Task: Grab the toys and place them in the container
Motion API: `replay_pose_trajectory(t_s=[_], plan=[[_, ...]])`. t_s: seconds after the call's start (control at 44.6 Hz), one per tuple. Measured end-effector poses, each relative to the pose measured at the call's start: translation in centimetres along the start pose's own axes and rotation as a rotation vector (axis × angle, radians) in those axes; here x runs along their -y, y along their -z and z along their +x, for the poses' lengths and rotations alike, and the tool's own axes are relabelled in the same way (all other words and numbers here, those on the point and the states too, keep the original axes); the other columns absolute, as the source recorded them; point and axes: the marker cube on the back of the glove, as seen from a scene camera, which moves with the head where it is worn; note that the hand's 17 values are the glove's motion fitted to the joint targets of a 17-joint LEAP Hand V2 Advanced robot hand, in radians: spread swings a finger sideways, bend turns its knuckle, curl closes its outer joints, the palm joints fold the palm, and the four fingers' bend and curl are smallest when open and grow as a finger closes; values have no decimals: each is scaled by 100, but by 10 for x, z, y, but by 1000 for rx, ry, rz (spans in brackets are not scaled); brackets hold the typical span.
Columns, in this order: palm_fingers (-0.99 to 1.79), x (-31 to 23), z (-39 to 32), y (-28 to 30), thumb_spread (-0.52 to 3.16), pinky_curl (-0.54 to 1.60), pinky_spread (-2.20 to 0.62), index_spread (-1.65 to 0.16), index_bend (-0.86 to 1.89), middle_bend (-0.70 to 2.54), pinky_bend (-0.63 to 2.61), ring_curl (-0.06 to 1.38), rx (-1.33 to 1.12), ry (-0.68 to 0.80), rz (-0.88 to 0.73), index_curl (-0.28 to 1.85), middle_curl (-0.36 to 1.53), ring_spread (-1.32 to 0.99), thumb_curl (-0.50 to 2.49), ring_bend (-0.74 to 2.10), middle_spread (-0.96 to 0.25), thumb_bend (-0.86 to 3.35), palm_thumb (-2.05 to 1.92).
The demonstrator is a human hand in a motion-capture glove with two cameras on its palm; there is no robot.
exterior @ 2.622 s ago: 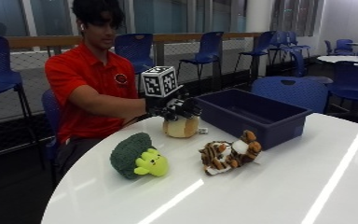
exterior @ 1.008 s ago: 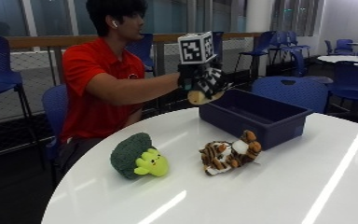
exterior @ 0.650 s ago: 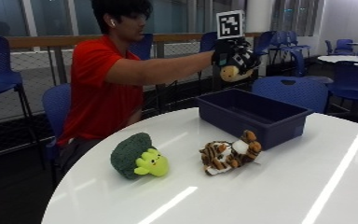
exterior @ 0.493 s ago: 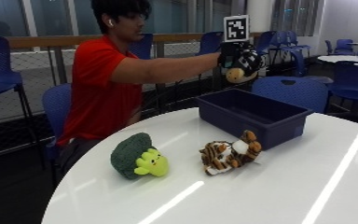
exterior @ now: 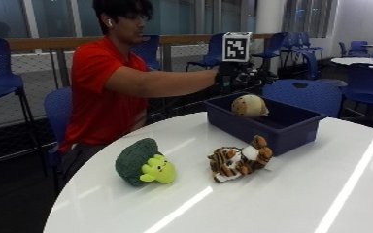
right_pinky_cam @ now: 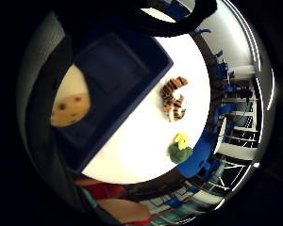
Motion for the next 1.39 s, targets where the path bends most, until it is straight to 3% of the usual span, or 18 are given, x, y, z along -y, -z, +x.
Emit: replay_pose_trajectory(t_s=[0.202,0.471,0.829,1.389], plan=[[-22,-41,73,-12,106,33,1,-36,13,16,75,35,-36,-129,-5,49,57,-14,48,29,-17,-8,-9],[-19,-115,153,-24,108,31,6,-34,13,13,65,32,16,-250,-1,41,47,-7,36,17,-11,-8,-9],[-16,-192,233,-44,108,30,7,-34,16,14,59,28,37,-361,-4,37,38,-4,28,15,-9,-7,-9],[-11,-252,307,-80,108,30,8,-34,18,19,47,22,46,-549,-40,36,35,-3,23,14,-8,-7,-8]])
